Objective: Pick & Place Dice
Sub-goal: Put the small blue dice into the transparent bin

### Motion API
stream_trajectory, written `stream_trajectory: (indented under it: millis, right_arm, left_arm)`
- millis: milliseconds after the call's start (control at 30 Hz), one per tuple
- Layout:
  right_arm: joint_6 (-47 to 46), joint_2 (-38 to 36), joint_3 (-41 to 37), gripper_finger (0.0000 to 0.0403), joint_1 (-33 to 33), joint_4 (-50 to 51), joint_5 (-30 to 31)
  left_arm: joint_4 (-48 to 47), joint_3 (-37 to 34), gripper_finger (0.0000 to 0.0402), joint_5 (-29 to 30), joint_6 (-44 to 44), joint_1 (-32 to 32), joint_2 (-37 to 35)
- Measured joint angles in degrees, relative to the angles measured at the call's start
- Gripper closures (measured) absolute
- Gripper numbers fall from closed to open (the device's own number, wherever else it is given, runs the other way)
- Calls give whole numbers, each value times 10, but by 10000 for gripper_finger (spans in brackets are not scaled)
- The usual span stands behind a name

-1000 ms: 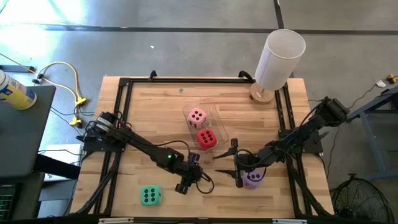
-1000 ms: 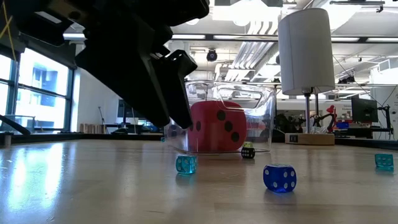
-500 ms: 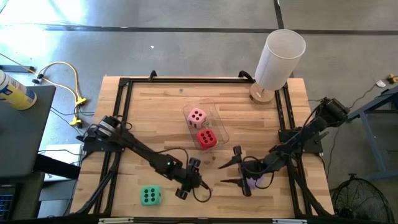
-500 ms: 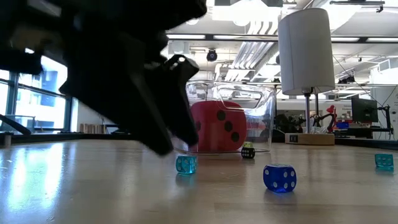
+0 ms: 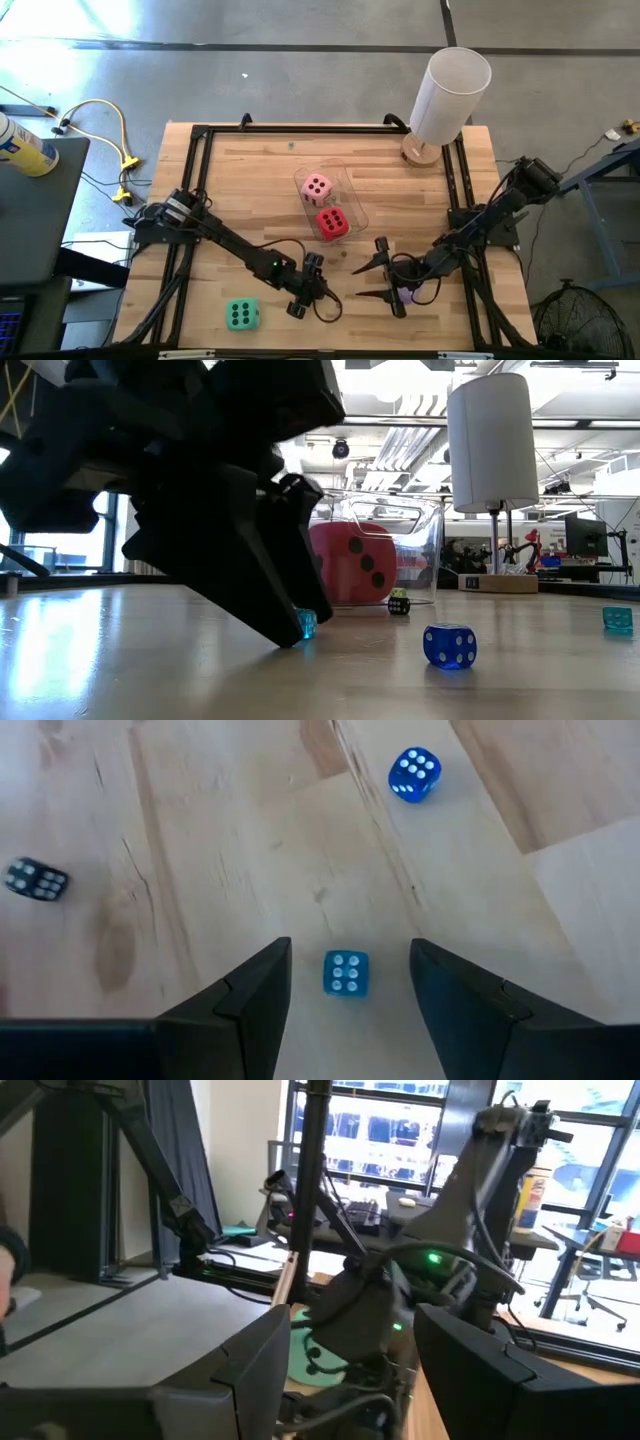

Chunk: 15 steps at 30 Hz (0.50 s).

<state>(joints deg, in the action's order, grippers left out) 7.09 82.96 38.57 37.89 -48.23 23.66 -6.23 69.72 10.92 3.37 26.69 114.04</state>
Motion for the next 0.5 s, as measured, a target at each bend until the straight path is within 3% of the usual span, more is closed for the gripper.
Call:
stream_trajectory:
  millis: [167,500]
  right_arm:
    - [-11,0,0,197,0,0,-1]
    - [-13,0,0,197,0,0,-2]
  left_arm:
    - [6,-16,205,-32,32,-11,-1]
    - [-14,-41,205,-36,66,-11,-2]
